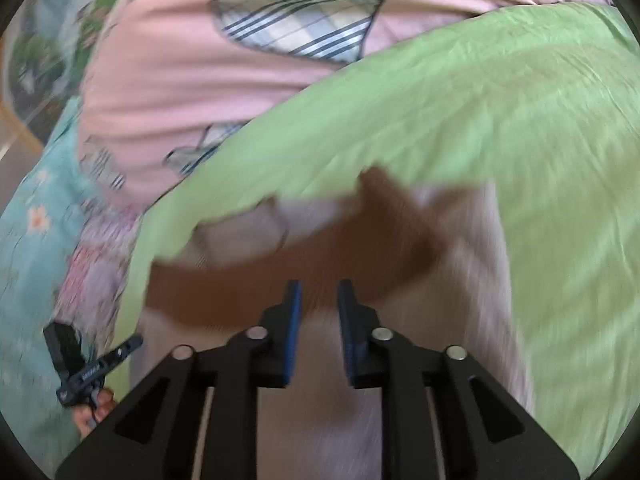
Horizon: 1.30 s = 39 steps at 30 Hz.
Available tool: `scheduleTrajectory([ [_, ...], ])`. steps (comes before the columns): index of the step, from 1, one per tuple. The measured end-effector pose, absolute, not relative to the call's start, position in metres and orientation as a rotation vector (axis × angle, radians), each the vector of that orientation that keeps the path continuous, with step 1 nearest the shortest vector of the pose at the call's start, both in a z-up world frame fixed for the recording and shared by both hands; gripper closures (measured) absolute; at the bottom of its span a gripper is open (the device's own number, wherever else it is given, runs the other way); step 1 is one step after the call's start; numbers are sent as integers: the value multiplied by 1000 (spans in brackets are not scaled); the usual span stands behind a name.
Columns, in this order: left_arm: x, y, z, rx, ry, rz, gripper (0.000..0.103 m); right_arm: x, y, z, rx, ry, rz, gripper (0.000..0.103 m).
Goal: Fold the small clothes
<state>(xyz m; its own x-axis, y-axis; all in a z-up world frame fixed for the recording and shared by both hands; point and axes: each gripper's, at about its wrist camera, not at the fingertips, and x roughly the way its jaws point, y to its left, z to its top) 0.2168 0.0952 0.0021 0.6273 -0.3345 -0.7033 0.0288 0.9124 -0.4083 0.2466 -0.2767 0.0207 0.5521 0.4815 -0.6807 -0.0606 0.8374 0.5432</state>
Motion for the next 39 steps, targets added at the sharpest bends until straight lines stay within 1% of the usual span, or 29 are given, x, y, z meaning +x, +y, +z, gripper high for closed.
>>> scheduleTrajectory([
  [4, 183, 80, -14, -335, 934, -202, 81, 202, -274, 8, 490, 986, 375, 71],
  [7, 171, 92, -27, -346, 965, -161, 92, 181, -292, -1, 447, 981, 290, 72],
  [9, 166, 100, -25, -345, 966, -114, 91, 177, -312, -4, 472, 972, 248, 77],
  [10, 162, 103, -24, -320, 968, -76, 92, 176, -320, -3, 478, 966, 224, 80],
  [13, 147, 110, -20, -343, 966, -64, 92, 170, -335, 1, 531, 956, 193, 81],
  [15, 133, 109, -14, -342, 956, -51, 88, 164, -334, 9, 512, 944, 156, 78],
  [16, 126, 109, -12, -353, 949, -50, 85, 159, -333, 13, 504, 935, 142, 78],
  [17, 120, 110, -9, -372, 940, -52, 81, 154, -331, 17, 505, 921, 139, 75],
  [18, 112, 110, -7, -398, 934, -51, 80, 148, -330, 21, 515, 906, 150, 72],
  [20, 99, 110, -6, -443, 924, -25, 79, 139, -325, 25, 534, 887, 173, 61],
  [21, 91, 109, -6, -467, 919, -13, 78, 132, -323, 26, 538, 883, 184, 60],
  [23, 84, 107, -10, -522, 918, -9, 75, 121, -315, 28, 543, 879, 214, 60],
  [25, 76, 101, -14, -563, 919, -17, 75, 110, -307, 28, 557, 882, 240, 59],
  [29, 71, 88, -23, -576, 938, -27, 75, 96, -293, 21, 577, 900, 281, 55],
  [31, 68, 84, -26, -597, 937, -40, 74, 91, -287, 16, 585, 910, 299, 54],
  [33, 68, 84, -29, -634, 928, -46, 69, 83, -280, 13, 595, 920, 315, 54],
  [35, 68, 88, -34, -702, 904, -59, 59, 78, -274, 10, 597, 920, 337, 54],
  [37, 71, 95, -40, -813, 874, -76, 56, 74, -269, 8, 599, 919, 354, 54],
  [39, 75, 101, -46, -884, 861, -72, 56, 72, -264, 5, 605, 932, 365, 53],
])
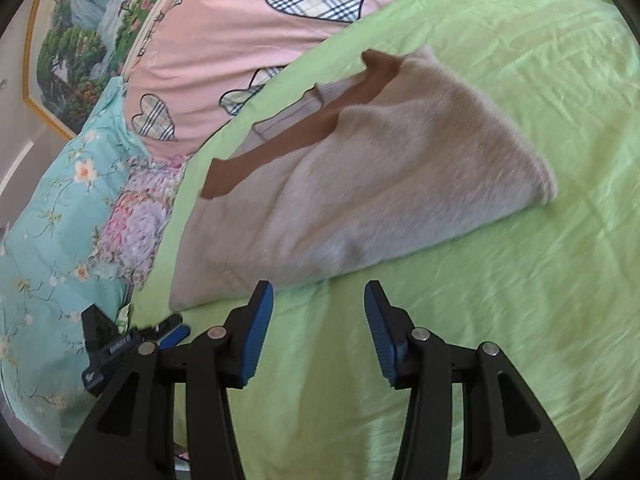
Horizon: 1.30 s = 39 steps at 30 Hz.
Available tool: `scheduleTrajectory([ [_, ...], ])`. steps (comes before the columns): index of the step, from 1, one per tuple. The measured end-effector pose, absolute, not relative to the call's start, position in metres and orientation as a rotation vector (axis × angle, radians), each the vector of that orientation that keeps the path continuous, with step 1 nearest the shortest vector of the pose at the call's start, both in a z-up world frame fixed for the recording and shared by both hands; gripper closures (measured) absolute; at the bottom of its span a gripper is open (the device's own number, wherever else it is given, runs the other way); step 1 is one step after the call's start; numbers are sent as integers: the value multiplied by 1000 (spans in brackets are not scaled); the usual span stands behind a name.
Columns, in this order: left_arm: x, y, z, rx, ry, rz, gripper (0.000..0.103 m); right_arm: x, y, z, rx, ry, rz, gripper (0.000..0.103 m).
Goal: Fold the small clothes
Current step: 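Grasp the folded sweater edge with the left gripper while the right gripper grasps beside it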
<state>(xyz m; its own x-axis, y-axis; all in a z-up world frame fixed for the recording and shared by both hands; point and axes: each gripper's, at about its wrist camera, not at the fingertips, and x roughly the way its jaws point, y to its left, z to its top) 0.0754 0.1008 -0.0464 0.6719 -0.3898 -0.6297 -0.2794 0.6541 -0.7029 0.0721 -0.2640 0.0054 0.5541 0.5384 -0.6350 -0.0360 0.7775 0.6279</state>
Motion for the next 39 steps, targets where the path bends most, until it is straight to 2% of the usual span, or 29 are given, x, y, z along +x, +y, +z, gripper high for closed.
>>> scheduleTrajectory([
  [7, 110, 112, -49, -921, 814, -19, 56, 74, -255, 9, 601, 932, 395, 53],
  [9, 121, 114, -49, -921, 805, -10, 59, 76, -255, 12, 598, 926, 401, 53],
  [10, 127, 115, -49, -920, 799, -3, 61, 77, -254, 14, 595, 924, 401, 53],
  [13, 141, 117, -49, -895, 793, 29, 80, 80, -254, 21, 581, 912, 410, 53],
  [17, 145, 113, -41, -823, 765, 39, 89, 91, -259, 27, 574, 892, 425, 53],
  [26, 166, 27, 32, -449, 677, -80, 93, 148, -282, 26, 601, 896, 444, 53],
  [31, 188, -42, 40, -319, 699, -213, 94, 199, -286, 24, 688, 949, 553, 53],
  [34, 198, -84, 26, -212, 747, -266, 96, 232, -277, 18, 738, 1015, 651, 44],
  [36, 205, -100, 13, -182, 797, -287, 97, 251, -267, 11, 767, 1050, 706, 32],
  [39, 205, -108, 8, -177, 804, -307, 97, 279, -247, -5, 765, 1124, 766, 28],
])
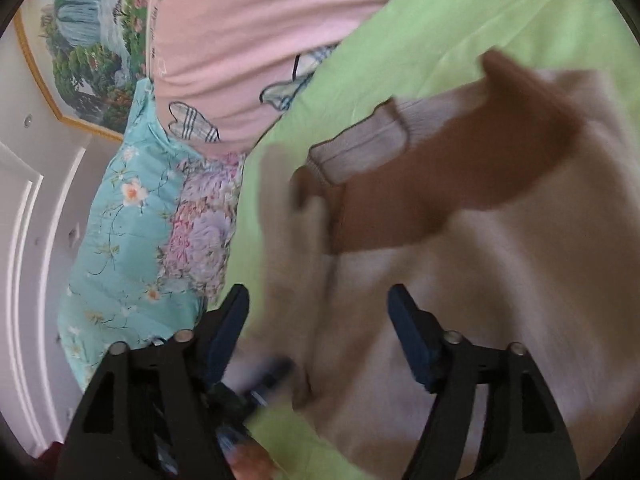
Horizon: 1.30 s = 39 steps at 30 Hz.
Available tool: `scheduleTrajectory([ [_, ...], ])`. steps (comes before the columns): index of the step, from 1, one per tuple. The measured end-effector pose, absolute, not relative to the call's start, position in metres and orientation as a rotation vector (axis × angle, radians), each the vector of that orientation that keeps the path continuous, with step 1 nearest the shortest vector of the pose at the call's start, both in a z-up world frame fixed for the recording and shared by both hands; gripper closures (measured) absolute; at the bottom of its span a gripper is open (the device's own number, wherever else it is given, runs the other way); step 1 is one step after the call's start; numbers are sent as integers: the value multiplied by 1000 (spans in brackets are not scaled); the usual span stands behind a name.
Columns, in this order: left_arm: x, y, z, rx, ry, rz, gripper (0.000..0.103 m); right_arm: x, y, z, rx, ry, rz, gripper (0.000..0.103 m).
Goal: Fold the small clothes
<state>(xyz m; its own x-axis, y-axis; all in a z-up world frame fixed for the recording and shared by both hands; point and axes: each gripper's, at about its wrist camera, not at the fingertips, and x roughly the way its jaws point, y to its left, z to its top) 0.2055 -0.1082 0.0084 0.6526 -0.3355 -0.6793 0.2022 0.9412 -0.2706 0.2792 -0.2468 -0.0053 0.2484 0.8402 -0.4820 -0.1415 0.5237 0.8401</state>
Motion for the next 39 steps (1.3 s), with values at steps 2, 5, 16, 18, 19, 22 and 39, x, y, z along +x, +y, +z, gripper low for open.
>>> scheduleTrajectory([
  [2, 206, -105, 13, -193, 795, -320, 97, 296, -227, -20, 741, 1200, 770, 28],
  [5, 206, -98, 16, -217, 791, -331, 97, 310, -194, -26, 694, 1229, 823, 28],
  [16, 191, -101, 34, -184, 790, -391, 96, 322, -151, 10, 574, 1123, 891, 86],
  [18, 188, -116, 41, -178, 788, -433, 96, 312, -169, 24, 571, 1081, 883, 87],
  [19, 187, -127, 45, -176, 785, -462, 96, 305, -185, 35, 567, 1053, 870, 87],
  [22, 190, -160, 53, -182, 784, -538, 96, 289, -231, 54, 562, 1001, 816, 87],
  [39, 205, -258, -2, -93, 898, -622, 96, 271, -361, 3, 618, 1018, 555, 87],
])
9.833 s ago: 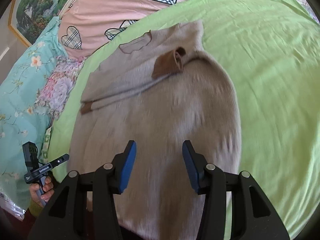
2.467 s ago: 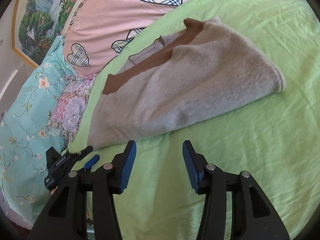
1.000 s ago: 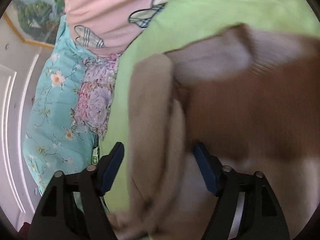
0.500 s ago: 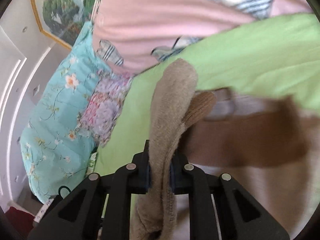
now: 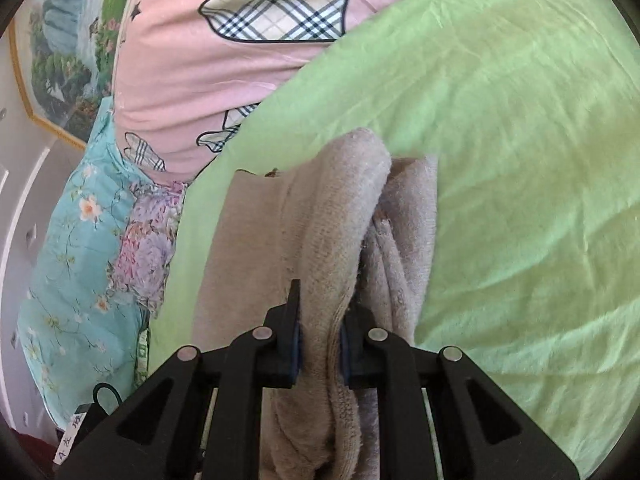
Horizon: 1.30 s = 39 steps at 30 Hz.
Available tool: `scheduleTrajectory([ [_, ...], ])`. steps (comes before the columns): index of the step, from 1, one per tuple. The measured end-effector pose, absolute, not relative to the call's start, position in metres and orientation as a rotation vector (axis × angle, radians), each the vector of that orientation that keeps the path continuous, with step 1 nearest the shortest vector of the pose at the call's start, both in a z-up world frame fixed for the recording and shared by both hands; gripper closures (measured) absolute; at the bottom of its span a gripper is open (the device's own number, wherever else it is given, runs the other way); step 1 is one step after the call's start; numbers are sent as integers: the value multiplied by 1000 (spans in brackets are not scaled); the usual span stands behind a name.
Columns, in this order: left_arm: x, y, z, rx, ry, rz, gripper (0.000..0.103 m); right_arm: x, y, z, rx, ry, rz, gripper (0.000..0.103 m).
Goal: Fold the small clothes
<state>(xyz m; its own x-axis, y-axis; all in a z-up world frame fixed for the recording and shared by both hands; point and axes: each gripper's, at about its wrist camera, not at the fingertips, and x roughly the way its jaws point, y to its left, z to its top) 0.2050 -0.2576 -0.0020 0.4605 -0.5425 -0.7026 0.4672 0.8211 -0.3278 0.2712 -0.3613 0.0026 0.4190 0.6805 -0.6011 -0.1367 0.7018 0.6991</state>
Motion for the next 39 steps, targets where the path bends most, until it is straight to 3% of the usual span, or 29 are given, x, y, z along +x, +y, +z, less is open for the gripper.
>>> scheduleTrajectory([
  [7, 198, -261, 2, -107, 885, -653, 95, 267, -365, 8, 602, 982, 537, 87],
  [13, 201, -252, -10, -144, 962, -675, 83, 264, -361, -2, 526, 1026, 469, 83],
  [15, 196, -243, -5, -154, 981, -710, 69, 257, -364, 3, 520, 1008, 436, 73],
  [16, 191, -236, -2, -153, 987, -718, 56, 252, -367, 7, 518, 997, 422, 69],
  [17, 187, -229, 1, -150, 992, -710, 41, 247, -370, 10, 519, 984, 409, 58],
  [18, 181, -218, 6, -153, 992, -704, 38, 242, -372, 12, 520, 974, 397, 41],
  [20, 172, -200, 14, -167, 972, -703, 37, 229, -378, 17, 527, 947, 379, 26],
  [25, 176, -147, 33, -191, 929, -579, 22, 212, -380, 9, 574, 973, 432, 25],
  [30, 226, -103, 21, -298, 961, -451, 20, 209, -382, -7, 580, 1015, 417, 25],
  [39, 301, -96, -40, -458, 1099, -516, 20, 232, -373, -23, 632, 1057, 501, 25],
])
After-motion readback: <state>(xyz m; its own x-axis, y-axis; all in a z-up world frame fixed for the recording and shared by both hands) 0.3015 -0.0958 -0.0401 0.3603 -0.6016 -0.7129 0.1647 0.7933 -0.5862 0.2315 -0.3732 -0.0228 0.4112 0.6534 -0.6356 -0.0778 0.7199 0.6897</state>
